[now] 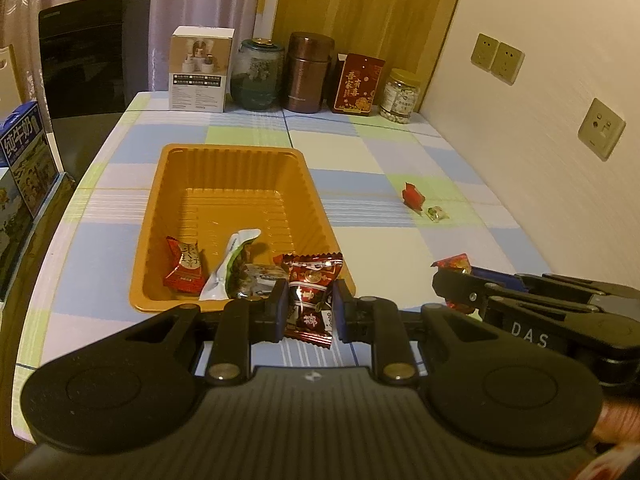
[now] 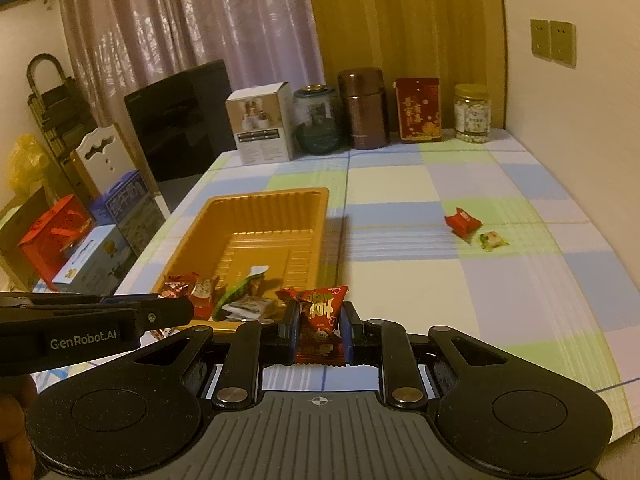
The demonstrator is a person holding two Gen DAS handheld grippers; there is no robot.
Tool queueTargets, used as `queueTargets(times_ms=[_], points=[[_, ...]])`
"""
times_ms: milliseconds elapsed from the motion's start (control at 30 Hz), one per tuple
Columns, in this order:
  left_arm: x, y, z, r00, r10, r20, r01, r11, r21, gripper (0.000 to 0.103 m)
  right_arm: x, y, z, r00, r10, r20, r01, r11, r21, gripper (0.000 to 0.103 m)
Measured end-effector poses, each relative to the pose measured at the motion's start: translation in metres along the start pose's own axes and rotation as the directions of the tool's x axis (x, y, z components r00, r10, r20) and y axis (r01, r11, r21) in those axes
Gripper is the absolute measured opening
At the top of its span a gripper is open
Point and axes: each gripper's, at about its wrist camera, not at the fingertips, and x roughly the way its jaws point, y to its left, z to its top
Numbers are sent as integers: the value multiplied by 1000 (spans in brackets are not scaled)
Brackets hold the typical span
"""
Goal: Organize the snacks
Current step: 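Lower the brown-red candy into the tray and open the left tool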
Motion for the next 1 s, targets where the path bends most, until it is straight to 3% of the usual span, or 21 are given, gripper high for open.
queueTargets(times_ms=[567, 1000], points=[[2, 10, 3, 1000, 8, 0, -8, 1000, -17, 20, 11, 9, 4, 1000, 15, -10, -15, 1000, -23, 21], [28, 31, 17, 1000, 24, -17, -24, 999, -39, 20, 43, 13, 20, 999, 26, -26, -27, 999, -35, 21]])
